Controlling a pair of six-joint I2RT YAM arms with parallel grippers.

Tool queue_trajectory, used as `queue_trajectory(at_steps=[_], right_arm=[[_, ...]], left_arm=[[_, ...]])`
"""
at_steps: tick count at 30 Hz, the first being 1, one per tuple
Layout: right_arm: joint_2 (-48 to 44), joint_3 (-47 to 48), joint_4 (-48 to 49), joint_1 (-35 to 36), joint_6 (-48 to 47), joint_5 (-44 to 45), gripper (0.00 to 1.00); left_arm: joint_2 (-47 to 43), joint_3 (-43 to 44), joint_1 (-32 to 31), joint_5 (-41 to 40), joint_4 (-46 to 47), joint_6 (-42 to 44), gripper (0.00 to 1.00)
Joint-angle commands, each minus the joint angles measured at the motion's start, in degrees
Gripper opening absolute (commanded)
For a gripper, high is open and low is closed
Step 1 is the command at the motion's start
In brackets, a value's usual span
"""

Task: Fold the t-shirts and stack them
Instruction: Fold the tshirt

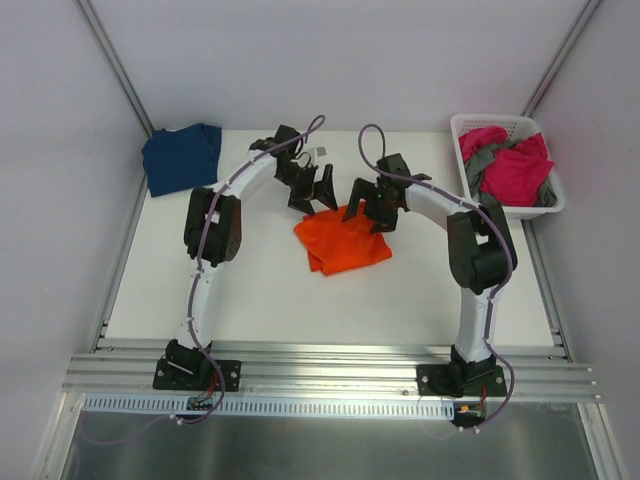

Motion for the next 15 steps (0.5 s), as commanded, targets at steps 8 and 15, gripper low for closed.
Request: queue_trajectory(at_steps=[8, 15], right_arm=[[-3.7, 4.8, -3.0, -0.8, -1.1, -0.4, 1.00], [-0.3, 12.6, -3.3, -2.1, -2.2, -1.6, 1.00]], left_arm=[[-18.5, -6.9, 3.7, -7.6, -4.3, 1.1, 0.99], [-26.1, -23.4, 3.5, -3.4, -4.0, -3.8, 0.99]])
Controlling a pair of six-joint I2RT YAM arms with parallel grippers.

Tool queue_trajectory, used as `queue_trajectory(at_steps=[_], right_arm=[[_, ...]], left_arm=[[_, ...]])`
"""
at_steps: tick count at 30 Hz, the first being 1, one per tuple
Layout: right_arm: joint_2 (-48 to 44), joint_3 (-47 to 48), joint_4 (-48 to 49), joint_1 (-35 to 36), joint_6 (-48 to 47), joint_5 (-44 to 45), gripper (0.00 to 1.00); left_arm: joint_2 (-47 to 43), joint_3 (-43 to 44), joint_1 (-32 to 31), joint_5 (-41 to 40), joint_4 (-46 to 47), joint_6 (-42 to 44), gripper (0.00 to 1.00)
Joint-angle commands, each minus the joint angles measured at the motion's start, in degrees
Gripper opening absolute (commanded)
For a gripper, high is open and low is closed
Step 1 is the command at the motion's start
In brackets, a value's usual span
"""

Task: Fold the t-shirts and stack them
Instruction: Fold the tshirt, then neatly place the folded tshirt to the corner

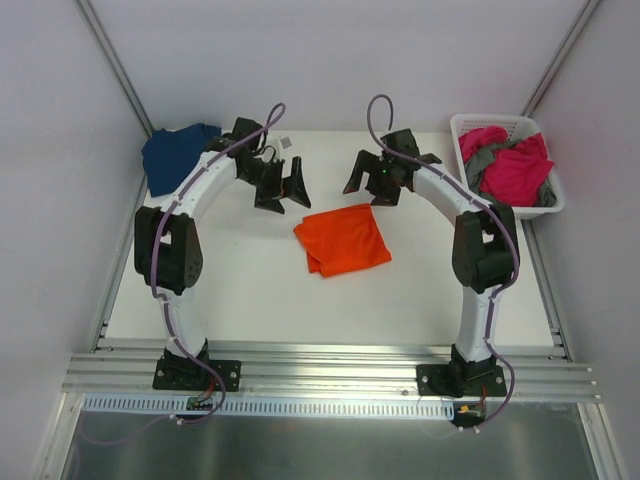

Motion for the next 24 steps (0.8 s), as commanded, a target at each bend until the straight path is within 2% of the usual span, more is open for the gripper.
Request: queue_trajectory(at_steps=[1, 4, 9, 13, 24], right_arm=[[0.9, 4.1, -0.1, -0.7, -1.4, -1.0, 0.99], [1.8, 5.8, 0.4, -1.9, -2.0, -0.2, 1.00], [2.3, 10.1, 0.2, -4.9, -3.0, 0.0, 1.00], [1.1, 10.0, 0.3, -6.3, -3.4, 0.1, 1.00], [-3.7, 5.2, 0.0, -7.7, -4.0, 0.9, 1.00]], left_arm=[[-1.3, -7.5, -1.3, 2.5, -1.8, -3.5, 0.99], [-1.7, -14.7, -1.3, 4.8, -0.1, -6.4, 0.99], [-1.9, -19.7, -1.3, 7.5, 2.6, -9.7, 0.99], [-0.1, -19.6, -1.3, 8.6, 4.2, -10.7, 0.99], [11.8, -14.1, -1.3, 12.3, 8.3, -14.1, 0.99]])
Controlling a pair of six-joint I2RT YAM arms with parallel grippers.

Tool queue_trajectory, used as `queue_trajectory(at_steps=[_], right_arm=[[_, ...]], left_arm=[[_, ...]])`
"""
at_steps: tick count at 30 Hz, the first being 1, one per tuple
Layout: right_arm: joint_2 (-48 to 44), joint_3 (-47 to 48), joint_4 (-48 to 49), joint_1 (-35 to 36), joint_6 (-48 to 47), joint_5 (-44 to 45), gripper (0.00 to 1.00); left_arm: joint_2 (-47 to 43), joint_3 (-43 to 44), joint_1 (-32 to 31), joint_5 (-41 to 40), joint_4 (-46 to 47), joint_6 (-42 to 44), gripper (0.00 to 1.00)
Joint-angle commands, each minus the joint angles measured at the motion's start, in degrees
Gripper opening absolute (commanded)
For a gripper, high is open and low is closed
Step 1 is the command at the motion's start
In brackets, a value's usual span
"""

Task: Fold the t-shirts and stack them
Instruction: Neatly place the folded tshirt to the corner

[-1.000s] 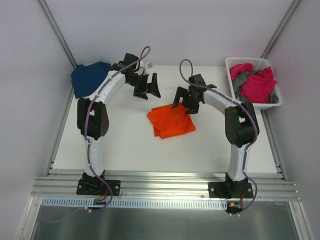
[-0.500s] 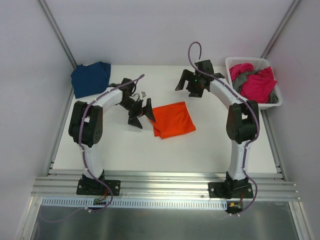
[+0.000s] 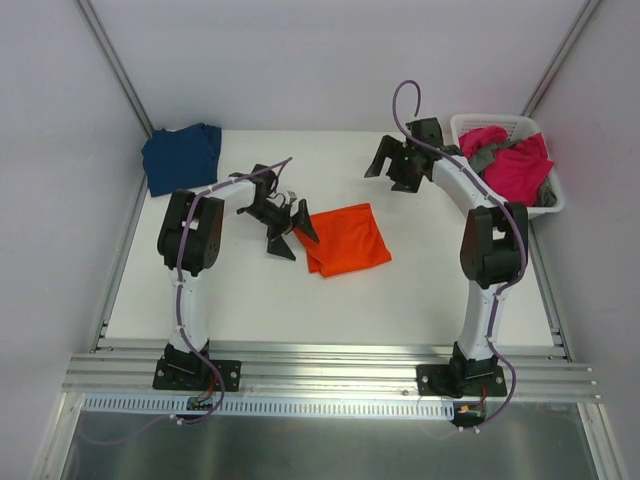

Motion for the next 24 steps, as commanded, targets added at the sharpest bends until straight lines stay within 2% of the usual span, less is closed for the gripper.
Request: queue_trajectory(at_steps=[1, 3, 5, 10, 12, 16, 20, 24], right_arm=[[-5.1, -0.7, -0.2, -0.1, -1.2, 0.5, 1.00], [-5.9, -1.7, -0.1, -0.2, -1.8, 1.0, 0.97], [-6.6, -2.5, -0.3, -0.2, -1.9, 1.3, 0.97], [-7.4, -4.1, -1.1, -0.2, -2.6, 1.8, 0.97], [-7.9, -4.3, -1.2, -0.2, -2.8, 2.2, 0.97], [-8.3, -4.8, -1.5, -0.2, -3.0, 2.8, 0.97], [-8.5, -5.3, -1.4, -0.3, -2.8, 3.2, 0.97], [-8.5, -5.2, -1.0, -0.1, -2.6, 3.3, 0.97]], left_arm=[[1.8, 3.0, -0.1, 2.1, 2.1, -2.4, 0.99], [4.4, 4.1, -0.1, 3.8, 4.3, -4.2, 0.99], [8.0, 6.4, -0.4, 6.7, 7.2, -6.1, 0.92], [14.5, 12.6, -2.4, 8.7, 9.8, -8.6, 0.89], [15.7, 12.9, -3.2, 10.4, 12.4, -10.3, 0.82], [17.4, 11.9, -4.5, 14.9, 18.5, -13.7, 0.59], [17.5, 11.7, -5.6, 17.7, 23.6, -17.6, 0.15], [16.0, 11.3, -6.0, 18.1, 24.5, -17.9, 0.00]])
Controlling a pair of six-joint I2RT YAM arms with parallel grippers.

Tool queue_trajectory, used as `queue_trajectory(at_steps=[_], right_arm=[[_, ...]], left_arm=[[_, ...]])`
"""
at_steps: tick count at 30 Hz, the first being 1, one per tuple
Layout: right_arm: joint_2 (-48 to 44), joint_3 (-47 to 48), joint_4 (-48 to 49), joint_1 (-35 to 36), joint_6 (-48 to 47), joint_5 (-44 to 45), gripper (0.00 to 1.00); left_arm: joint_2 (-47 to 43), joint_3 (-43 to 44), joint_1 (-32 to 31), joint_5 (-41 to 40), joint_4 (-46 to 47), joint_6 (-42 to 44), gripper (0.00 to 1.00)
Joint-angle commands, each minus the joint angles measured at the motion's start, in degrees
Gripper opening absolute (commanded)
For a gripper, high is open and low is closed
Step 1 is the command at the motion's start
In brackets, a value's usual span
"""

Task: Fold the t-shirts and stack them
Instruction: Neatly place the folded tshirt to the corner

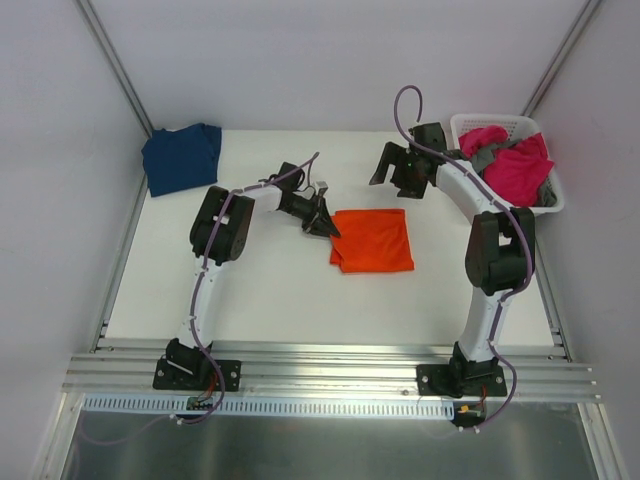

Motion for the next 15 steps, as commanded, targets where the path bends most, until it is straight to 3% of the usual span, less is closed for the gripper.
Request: queue_trajectory(at_steps=[1, 7, 15], right_arm=[[-4.2, 0.0, 0.4, -0.2, -0.5, 1.0, 0.97], [-4.6, -0.1, 1.3, -0.2, 0.2, 0.6, 0.97], [-4.8, -0.5, 2.0, -0.6, 1.2, -0.1, 0.97]], left_arm=[[-1.0, -1.1, -0.5, 2.4, 0.7, -3.2, 0.00], [-7.4, 1.2, 0.9, 1.6, -0.8, 1.4, 0.00], [-16.6, 8.2, 12.0, -9.5, -18.6, 18.6, 0.00]])
